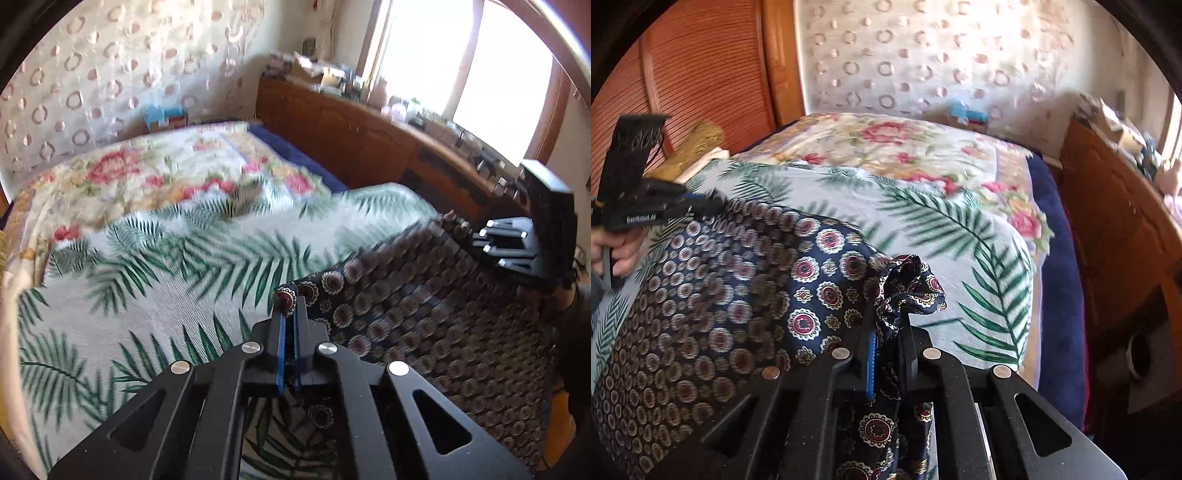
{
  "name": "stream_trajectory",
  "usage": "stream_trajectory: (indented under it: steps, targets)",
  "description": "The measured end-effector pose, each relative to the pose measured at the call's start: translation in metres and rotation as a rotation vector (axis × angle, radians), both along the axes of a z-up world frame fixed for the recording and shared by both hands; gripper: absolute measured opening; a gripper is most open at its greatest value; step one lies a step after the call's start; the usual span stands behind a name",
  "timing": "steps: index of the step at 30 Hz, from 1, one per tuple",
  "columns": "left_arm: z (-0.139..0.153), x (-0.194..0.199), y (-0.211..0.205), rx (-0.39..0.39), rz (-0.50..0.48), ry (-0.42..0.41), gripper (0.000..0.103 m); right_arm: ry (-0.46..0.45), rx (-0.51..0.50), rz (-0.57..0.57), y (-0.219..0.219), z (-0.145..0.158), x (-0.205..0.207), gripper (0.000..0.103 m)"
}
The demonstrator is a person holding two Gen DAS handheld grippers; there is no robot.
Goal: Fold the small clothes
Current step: 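Grasp the shirt edge with both grippers and lift it up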
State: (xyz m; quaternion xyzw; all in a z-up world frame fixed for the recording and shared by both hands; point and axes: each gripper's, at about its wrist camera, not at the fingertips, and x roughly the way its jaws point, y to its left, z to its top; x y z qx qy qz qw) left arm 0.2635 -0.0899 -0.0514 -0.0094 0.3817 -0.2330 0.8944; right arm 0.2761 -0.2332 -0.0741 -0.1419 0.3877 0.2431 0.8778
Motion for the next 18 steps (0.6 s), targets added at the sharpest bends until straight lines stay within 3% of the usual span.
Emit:
stream_trajectory:
  steps: [8, 18]
  targets:
    - [0.094, -0.062, 0.024, -0.066, 0.05, -0.228, 0.004, -0.222, 0.077, -0.007, 0.012, 0.081, -0.05, 0.007]
    - [0.209, -0.173, 0.08, -0.11, 0.134, -0.495, 0.004, -0.492, 0.152, 0.12, 0.056, 0.2, -0.157, 0.007]
